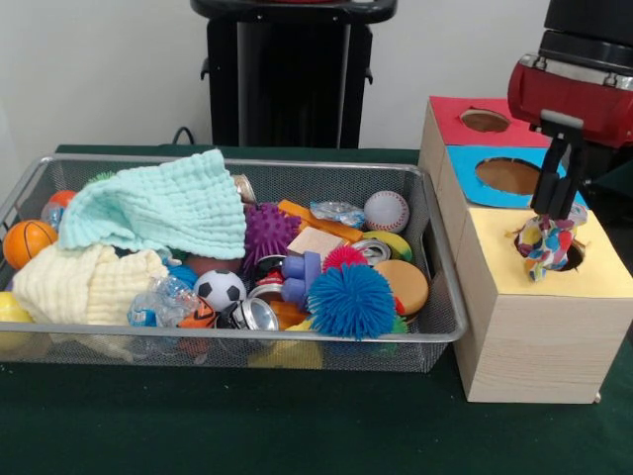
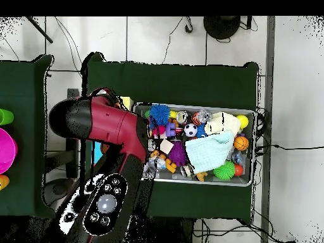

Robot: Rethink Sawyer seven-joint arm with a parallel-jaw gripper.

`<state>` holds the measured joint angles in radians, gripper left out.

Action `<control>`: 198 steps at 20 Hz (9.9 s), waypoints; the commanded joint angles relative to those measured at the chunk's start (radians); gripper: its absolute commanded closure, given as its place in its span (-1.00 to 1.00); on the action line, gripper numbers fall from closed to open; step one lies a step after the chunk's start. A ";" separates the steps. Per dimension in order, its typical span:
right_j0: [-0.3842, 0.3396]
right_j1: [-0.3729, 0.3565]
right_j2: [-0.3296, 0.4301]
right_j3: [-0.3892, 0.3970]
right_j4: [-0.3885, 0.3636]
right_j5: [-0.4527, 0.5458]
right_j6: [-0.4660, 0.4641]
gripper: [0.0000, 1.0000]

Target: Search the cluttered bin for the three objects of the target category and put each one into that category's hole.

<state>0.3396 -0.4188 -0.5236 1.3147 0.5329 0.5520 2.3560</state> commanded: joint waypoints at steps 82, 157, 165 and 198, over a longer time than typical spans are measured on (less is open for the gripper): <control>-0.056 -0.155 0.275 0.287 -0.057 0.015 0.077 1.00; -0.043 0.027 0.192 0.170 -0.033 -0.081 0.152 1.00; -0.039 0.071 0.176 0.131 -0.022 -0.089 0.162 1.00; -0.091 -0.261 0.128 0.221 -0.122 0.272 0.054 1.00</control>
<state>0.2863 -0.6756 -0.4571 1.4938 0.4780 0.7092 2.3560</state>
